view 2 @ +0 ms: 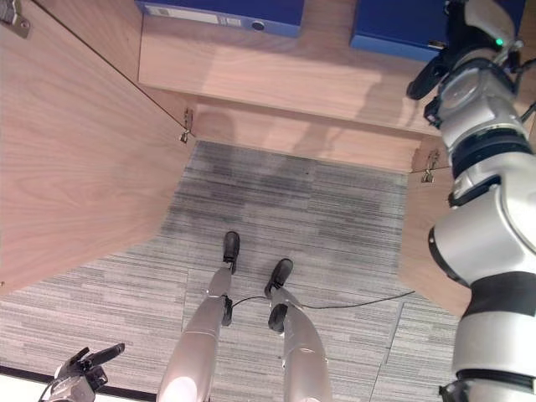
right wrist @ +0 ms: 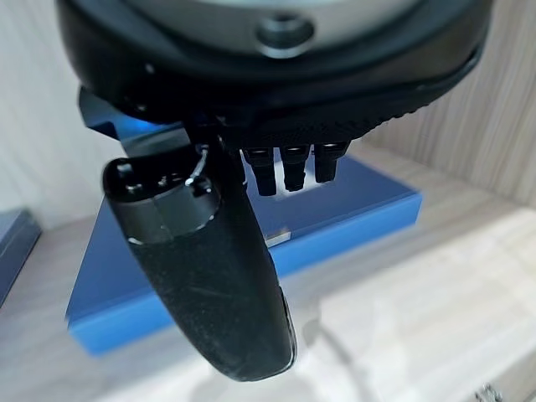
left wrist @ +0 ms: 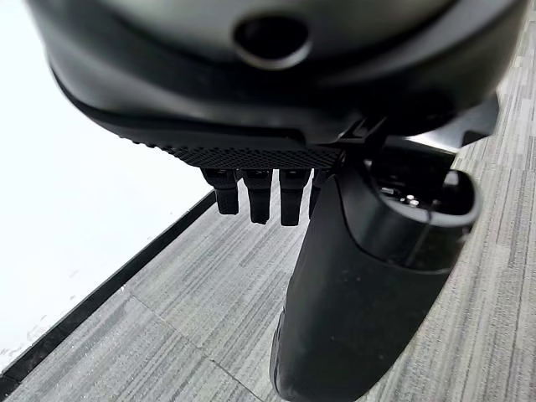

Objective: Put the empty folder in the office cabinet

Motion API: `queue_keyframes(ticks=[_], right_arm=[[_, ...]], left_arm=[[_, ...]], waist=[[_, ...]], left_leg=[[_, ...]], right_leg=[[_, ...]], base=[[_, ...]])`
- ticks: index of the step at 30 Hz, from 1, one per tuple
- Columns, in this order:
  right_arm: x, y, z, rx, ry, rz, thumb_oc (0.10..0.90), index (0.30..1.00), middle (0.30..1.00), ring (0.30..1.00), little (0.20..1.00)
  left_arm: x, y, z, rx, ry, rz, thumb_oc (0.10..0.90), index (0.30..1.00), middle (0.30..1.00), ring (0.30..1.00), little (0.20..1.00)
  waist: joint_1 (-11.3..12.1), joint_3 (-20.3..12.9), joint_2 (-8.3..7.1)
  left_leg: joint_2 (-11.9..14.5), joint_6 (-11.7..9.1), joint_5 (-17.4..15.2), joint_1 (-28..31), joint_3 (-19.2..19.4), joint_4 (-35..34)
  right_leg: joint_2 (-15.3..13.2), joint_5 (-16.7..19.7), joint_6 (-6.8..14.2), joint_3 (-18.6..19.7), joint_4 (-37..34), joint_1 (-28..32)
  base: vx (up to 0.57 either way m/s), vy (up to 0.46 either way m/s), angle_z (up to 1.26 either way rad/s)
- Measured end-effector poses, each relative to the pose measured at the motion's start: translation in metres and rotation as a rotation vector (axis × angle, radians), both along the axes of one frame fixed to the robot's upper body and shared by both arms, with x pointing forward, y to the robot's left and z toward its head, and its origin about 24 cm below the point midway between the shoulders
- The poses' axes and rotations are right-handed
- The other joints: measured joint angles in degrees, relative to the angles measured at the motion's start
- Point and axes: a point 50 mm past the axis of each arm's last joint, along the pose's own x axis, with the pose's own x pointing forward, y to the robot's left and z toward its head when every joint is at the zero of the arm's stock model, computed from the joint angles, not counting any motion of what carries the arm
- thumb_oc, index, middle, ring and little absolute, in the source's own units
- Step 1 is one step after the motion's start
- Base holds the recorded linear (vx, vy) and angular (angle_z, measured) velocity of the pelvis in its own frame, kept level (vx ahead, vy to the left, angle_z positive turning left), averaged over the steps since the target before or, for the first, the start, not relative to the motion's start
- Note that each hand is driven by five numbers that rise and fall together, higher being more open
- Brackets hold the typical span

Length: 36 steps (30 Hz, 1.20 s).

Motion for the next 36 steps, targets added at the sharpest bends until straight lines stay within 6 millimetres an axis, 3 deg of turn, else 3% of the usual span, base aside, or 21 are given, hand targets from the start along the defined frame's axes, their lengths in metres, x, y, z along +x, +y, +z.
queue_keyframes(ticks=[7,12,17,28,31,36], right_arm=[[-0.011,-0.009,0.022,-0.042,-0.031,-0.067,0.8,0.9,0.9,0.9,0.9],[-0.008,0.002,0.025,-0.055,-0.045,-0.023,0.8,0.9,0.9,0.9,0.9],[0.002,0.012,0.008,-0.027,-0.02,0.026,0.8,0.9,0.9,0.9,0.9],[0.003,0.015,0.007,-0.014,-0.056,0.036,0.8,0.9,0.9,0.9,0.9],[0.012,0.024,-0.012,0.029,-0.03,0.07,0.8,0.9,0.9,0.9,0.9],[0.026,0.039,-0.065,0.063,0.092,0.119,0.8,0.9,0.9,0.9,0.9]], left_arm=[[0.0,0.009,0.005,0.025,-0.005,0.003,0.8,0.9,0.9,0.9,0.9],[0.001,0.009,0.006,0.026,-0.009,0.002,0.8,0.9,0.9,0.9,0.9],[0.002,0.01,0.007,0.025,-0.019,0.012,0.8,0.9,0.9,0.9,0.9],[0.0,0.014,0.009,0.024,-0.044,0.053,0.8,0.9,0.9,0.9,0.9],[-0.001,0.014,0.008,0.009,-0.046,0.062,0.8,0.9,0.9,0.9,0.9],[-0.001,0.013,0.007,-0.001,-0.036,0.056,0.8,0.9,0.9,0.9,0.9]], waist=[[0.0,0.0,0.01],[0.1,0.0,0.02],[0.9,-0.1,0.2],[1.0,-0.7,0.75],[1.1,-1.0,1.19],[0.2,-2.7,1.39]], left_leg=[[-0.1,0.1,0.6,-1.9,-0.1,0.3],[-0.1,0.2,0.7,-1.7,0.0,0.4],[-0.2,0.2,0.7,2.5,0.3,0.3],[-0.2,-0.5,0.2,8.5,0.4,0.3],[-0.1,-0.4,-0.1,11.2,0.8,0.3],[-0.1,-0.3,-0.7,14.3,1.0,0.5]], right_leg=[[-0.3,0.0,0.0,0.0,1.3,-2.3],[-0.3,0.1,-0.1,0.1,1.6,-2.2],[-0.5,0.1,-0.1,0.7,1.4,1.8],[-0.7,0.3,-0.6,1.1,2.4,7.2],[-0.6,0.4,-0.7,1.5,2.0,10.0],[-0.4,0.4,-0.7,1.8,1.0,13.4]], base=[[0.0,0.0,0.0],[-0.01,0.014,-0.01],[-0.04,0.029,-0.02],[-0.05,0.039,-0.01],[-0.05,0.033,-0.04],[-0.05,0.04,-0.02]])
